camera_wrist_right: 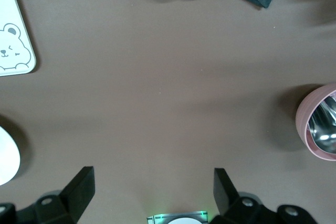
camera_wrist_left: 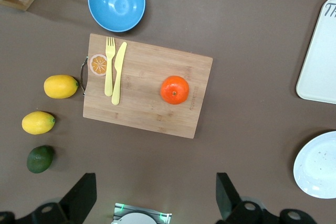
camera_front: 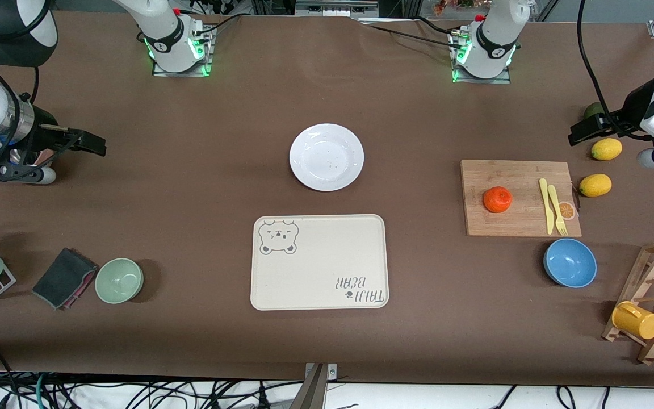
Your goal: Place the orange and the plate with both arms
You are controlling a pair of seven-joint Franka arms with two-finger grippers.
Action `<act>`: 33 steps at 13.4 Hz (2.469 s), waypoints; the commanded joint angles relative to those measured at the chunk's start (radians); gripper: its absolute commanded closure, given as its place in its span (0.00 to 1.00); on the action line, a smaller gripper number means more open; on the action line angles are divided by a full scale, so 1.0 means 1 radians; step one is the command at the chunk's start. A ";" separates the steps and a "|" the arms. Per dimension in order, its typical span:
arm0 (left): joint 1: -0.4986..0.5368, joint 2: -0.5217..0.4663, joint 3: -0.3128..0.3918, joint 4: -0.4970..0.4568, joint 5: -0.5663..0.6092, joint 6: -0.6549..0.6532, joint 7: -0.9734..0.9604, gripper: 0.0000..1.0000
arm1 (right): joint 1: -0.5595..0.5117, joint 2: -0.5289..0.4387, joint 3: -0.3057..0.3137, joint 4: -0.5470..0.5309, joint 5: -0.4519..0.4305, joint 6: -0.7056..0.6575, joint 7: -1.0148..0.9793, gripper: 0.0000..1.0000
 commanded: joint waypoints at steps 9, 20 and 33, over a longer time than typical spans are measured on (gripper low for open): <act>0.011 0.001 -0.001 0.020 -0.018 -0.017 0.005 0.00 | -0.003 -0.013 0.004 -0.003 0.009 0.003 0.010 0.00; 0.036 0.007 -0.001 0.017 -0.046 -0.032 0.009 0.00 | -0.003 -0.013 0.004 -0.003 0.009 0.003 0.008 0.00; 0.028 0.020 -0.006 0.016 -0.046 -0.029 0.006 0.00 | -0.003 -0.013 0.004 -0.003 0.009 0.003 0.007 0.00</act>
